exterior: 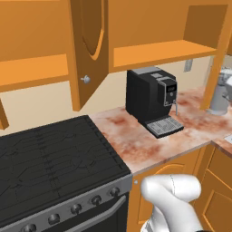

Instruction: Close all open cabinet doors.

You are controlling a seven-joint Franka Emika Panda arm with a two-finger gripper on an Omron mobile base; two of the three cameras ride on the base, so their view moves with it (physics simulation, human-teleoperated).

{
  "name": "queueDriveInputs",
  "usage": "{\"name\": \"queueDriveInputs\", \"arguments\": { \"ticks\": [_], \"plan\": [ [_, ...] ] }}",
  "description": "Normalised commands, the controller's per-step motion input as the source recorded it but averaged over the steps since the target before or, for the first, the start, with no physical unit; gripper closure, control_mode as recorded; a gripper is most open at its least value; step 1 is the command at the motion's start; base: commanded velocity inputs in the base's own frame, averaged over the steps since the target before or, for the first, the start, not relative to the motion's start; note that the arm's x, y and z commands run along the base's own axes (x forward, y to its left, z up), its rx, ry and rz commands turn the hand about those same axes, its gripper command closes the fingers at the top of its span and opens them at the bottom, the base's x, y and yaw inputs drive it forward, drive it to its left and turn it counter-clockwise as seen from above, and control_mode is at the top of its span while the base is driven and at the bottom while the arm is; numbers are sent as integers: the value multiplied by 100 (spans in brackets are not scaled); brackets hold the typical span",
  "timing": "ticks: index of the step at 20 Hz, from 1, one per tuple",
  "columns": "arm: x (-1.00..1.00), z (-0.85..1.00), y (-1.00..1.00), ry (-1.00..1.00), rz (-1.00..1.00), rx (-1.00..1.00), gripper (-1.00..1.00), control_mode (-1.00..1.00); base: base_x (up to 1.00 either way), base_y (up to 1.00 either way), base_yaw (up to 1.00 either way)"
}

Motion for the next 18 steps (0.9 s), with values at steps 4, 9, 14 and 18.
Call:
{"name": "queueDriveInputs", "arguments": {
  "ticks": [4, 9, 14, 18],
  "plan": [
    [71, 7, 37, 4, -18, 0, -100, -100, 0, 0, 0],
    [74, 9, 38, 6, -17, 0, -100, -100, 0, 0, 0],
    [76, 15, 24, 9, -11, 0, -100, -100, 0, 0, 0],
    [78, 22, 10, 17, -2, 0, -100, -100, 0, 0, 0]
  ]
}}
